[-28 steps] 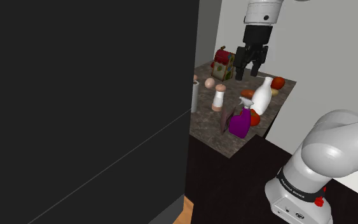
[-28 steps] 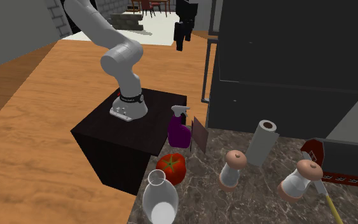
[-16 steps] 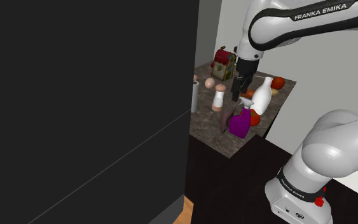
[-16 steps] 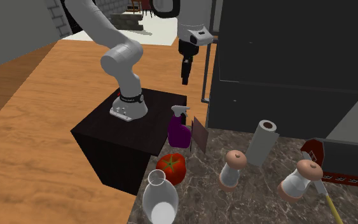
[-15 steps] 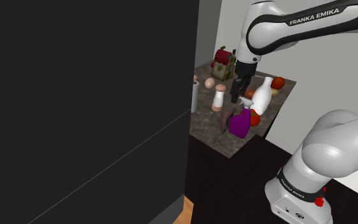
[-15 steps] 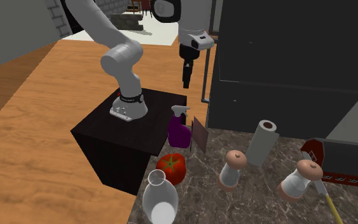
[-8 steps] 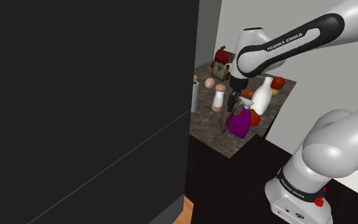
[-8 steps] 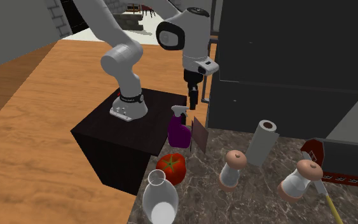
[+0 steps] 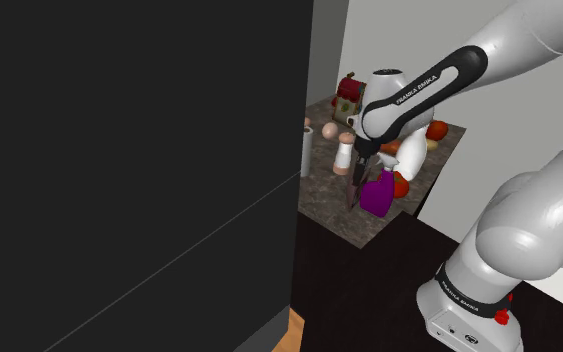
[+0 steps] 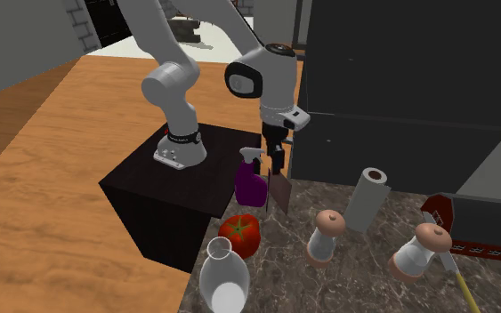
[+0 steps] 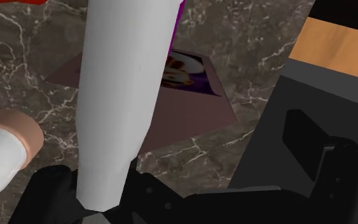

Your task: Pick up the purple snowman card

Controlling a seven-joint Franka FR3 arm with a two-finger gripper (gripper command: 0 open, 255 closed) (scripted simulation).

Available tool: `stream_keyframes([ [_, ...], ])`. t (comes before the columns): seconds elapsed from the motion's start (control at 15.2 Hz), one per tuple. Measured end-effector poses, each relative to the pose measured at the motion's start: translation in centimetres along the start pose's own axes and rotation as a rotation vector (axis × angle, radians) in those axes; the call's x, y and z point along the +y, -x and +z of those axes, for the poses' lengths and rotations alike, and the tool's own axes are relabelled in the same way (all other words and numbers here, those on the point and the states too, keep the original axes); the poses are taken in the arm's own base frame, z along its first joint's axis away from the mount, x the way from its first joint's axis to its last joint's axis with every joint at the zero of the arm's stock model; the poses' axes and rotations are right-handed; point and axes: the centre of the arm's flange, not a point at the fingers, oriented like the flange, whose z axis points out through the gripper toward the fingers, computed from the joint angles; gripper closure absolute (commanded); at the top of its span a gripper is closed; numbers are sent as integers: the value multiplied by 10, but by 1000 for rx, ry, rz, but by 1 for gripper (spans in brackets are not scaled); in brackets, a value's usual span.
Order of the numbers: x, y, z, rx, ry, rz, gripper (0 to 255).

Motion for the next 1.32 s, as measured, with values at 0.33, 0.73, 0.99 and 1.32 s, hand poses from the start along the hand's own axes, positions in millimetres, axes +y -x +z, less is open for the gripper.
stream_keyframes([
  [0.33,0,0,23,0,1,-1,255],
  [0.73,0,1,23,3,3,0,255],
  [0.99,0,0,23,3,3,0,255],
  [1.32,0,-1,4,1,1,-1,255],
])
